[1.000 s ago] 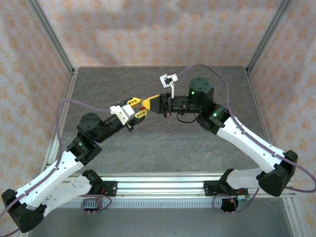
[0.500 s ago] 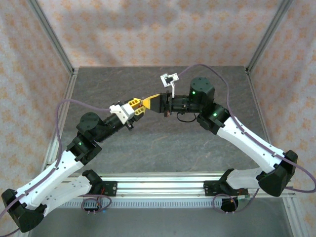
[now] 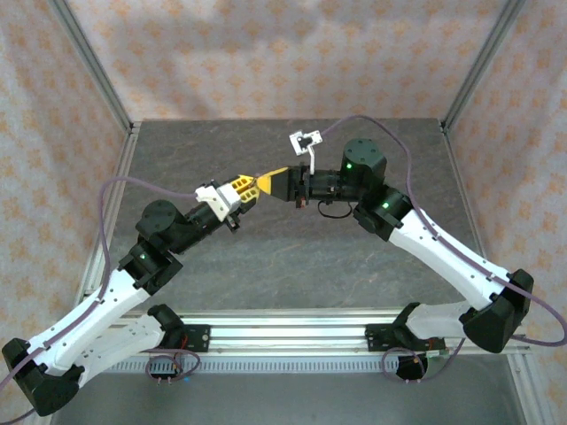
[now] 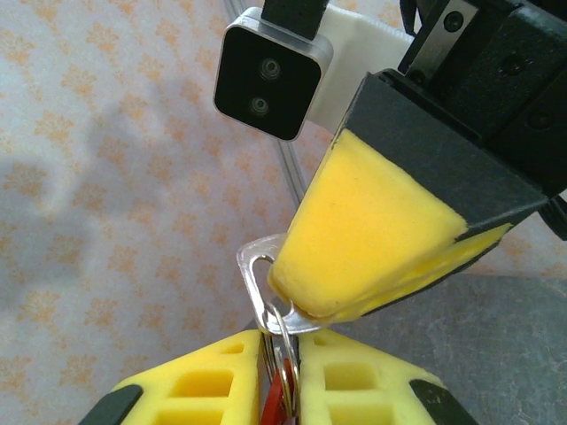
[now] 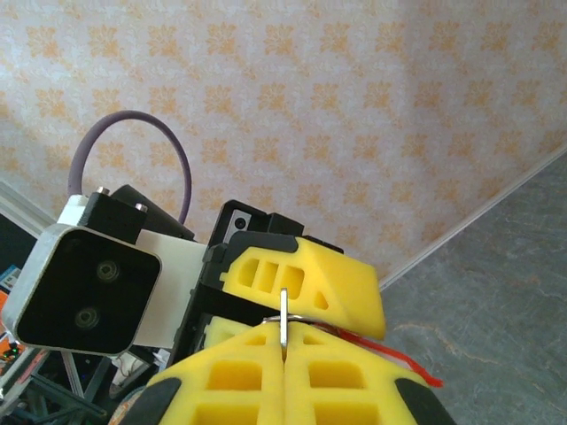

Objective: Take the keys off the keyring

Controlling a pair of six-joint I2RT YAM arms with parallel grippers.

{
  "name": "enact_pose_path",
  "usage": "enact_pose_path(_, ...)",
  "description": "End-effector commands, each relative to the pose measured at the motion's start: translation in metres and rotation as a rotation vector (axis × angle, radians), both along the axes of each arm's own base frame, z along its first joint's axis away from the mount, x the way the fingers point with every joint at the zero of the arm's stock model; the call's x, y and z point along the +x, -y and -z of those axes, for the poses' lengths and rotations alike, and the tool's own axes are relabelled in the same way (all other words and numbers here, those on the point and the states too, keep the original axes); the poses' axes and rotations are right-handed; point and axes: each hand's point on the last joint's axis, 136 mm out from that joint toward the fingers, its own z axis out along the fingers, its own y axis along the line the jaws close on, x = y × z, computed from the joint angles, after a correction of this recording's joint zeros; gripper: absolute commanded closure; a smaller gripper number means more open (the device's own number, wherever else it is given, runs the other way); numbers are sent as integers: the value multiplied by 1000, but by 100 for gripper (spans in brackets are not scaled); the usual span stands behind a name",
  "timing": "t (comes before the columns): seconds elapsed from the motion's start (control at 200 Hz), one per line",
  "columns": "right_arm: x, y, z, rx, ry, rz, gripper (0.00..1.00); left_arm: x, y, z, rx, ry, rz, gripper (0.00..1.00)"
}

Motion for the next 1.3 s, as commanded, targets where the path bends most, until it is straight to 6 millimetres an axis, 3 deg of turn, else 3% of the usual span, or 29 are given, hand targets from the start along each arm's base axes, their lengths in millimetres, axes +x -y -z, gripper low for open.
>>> enact_pose_path(0.0,-7,8,-19,61,41,-12,100,-3,0,-17,-17,37,-2,83)
enact_pose_path(0.36,-9,10,-24,77,42,-11,100,3,4,-3,-7,1,-1,69)
enact_pose_path(0.551,-11,12,-23,79,40,-11,100,4,4,-5,-16,6,-1,66)
enact_pose_path(0.941,-12,13,-25,92,39,-13,100,8,3,-11,-31,35,-21,68)
enact_pose_path(1.131,-13,13,-26,98,38,-16,100,7,2,-17,-43,54,-27,59)
enact_pose_path(1.291,-12,12,-26,99,36,-16,100,6,2,-20,-42,61,-21,63)
